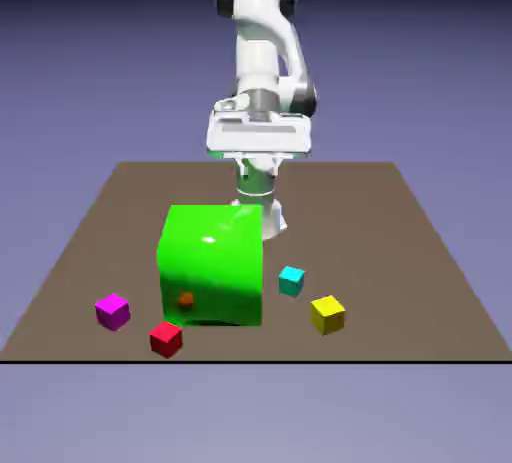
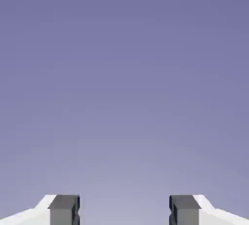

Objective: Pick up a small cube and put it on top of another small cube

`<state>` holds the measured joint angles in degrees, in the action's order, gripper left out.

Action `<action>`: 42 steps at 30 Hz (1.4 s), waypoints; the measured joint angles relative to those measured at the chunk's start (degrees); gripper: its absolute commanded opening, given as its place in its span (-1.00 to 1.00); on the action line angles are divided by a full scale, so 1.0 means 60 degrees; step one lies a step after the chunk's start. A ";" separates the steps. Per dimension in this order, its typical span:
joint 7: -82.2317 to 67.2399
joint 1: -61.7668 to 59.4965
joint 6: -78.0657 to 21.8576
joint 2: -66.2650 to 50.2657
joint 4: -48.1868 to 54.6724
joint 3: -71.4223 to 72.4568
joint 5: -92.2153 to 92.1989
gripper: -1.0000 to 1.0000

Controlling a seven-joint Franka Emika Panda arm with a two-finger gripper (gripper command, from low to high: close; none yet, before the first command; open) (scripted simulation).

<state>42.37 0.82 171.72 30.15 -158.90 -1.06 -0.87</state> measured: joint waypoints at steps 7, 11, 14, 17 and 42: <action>-0.0080 0.0127 -0.2208 -0.2423 0.2034 -0.1025 -0.0842 0.00; -0.0125 0.0202 -0.3469 -0.3807 0.3196 -0.1611 -0.1323 0.00; -0.0159 0.0201 -0.4416 -0.4845 0.4067 -0.2051 -0.1684 0.00; -0.0193 0.0283 -0.5362 -0.5883 0.4939 -0.2490 -0.2044 0.00; -0.0713 0.0658 -0.9934 -1.2957 0.9623 -0.4815 -0.4780 -1.00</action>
<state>38.10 4.76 112.12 -47.59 -101.16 -29.95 -29.55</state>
